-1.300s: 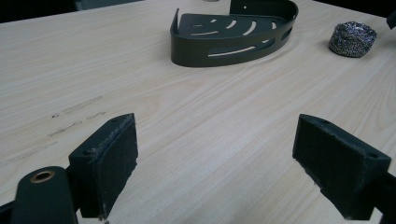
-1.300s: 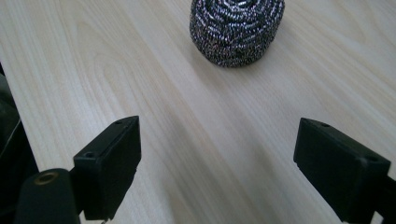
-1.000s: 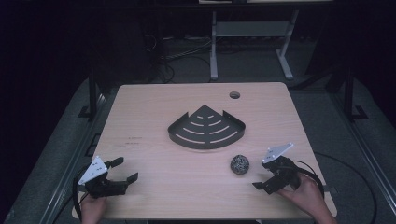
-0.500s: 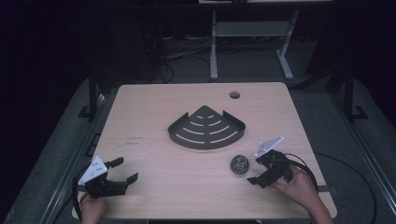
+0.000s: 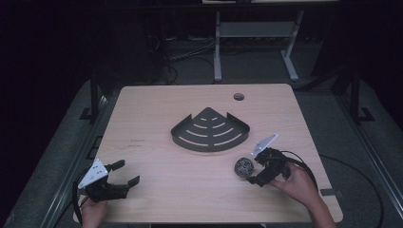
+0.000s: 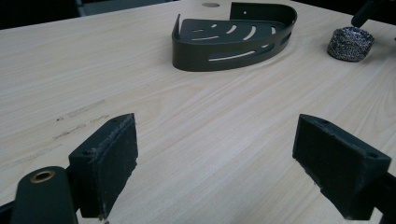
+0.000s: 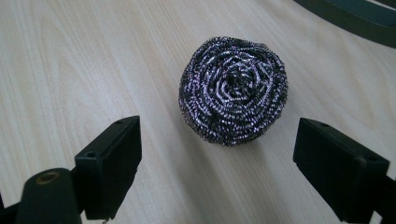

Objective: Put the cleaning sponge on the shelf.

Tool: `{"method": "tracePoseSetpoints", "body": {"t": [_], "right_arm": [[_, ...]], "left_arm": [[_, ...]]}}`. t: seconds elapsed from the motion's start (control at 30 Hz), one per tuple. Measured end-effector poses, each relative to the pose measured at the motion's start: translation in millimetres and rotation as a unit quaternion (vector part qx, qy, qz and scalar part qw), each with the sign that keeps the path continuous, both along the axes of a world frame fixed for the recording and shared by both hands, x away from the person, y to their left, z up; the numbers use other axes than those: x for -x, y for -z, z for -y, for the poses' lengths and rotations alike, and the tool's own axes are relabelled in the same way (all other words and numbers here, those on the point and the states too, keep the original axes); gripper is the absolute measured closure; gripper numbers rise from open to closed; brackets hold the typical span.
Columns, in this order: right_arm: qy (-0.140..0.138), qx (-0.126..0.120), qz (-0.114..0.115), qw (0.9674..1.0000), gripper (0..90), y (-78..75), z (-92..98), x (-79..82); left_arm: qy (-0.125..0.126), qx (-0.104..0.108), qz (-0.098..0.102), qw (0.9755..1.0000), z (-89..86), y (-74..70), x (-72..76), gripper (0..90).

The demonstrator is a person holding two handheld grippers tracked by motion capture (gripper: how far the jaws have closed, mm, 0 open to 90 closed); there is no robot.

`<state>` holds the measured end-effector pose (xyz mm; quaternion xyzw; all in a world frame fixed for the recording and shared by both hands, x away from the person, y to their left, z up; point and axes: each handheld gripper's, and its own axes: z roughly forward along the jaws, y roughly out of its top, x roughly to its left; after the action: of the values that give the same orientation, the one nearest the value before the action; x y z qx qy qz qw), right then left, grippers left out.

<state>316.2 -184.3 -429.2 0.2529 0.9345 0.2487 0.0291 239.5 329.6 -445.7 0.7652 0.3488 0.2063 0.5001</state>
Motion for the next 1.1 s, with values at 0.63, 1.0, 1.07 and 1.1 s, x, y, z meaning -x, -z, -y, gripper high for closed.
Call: {"method": "tracePoseSetpoints", "body": {"t": [0.63, 1.0, 1.07, 1.1], "right_arm": [[-0.012, 0.031, -0.011, 0.9994, 16.3, 9.9, -20.1, -17.1], [-0.028, 0.050, -0.016, 0.9982, 23.3, 9.3, -31.6, -24.5], [-0.029, 0.057, -0.021, 0.9977, 25.2, 12.0, -32.7, -25.6], [-0.030, 0.059, -0.022, 0.9975, 28.7, 13.1, -33.2, -26.0]], "left_arm": [[-0.001, 0.006, 0.002, 1.0000, -0.7, -0.5, 0.0, 13.3], [-0.005, 0.008, 0.005, 0.9999, -2.3, -1.3, -0.1, 13.3], [-0.006, 0.010, 0.006, 0.9999, -3.5, -1.6, 0.3, 13.3], [-0.007, 0.011, 0.006, 0.9999, -4.1, -1.7, 0.2, 13.3]]}}
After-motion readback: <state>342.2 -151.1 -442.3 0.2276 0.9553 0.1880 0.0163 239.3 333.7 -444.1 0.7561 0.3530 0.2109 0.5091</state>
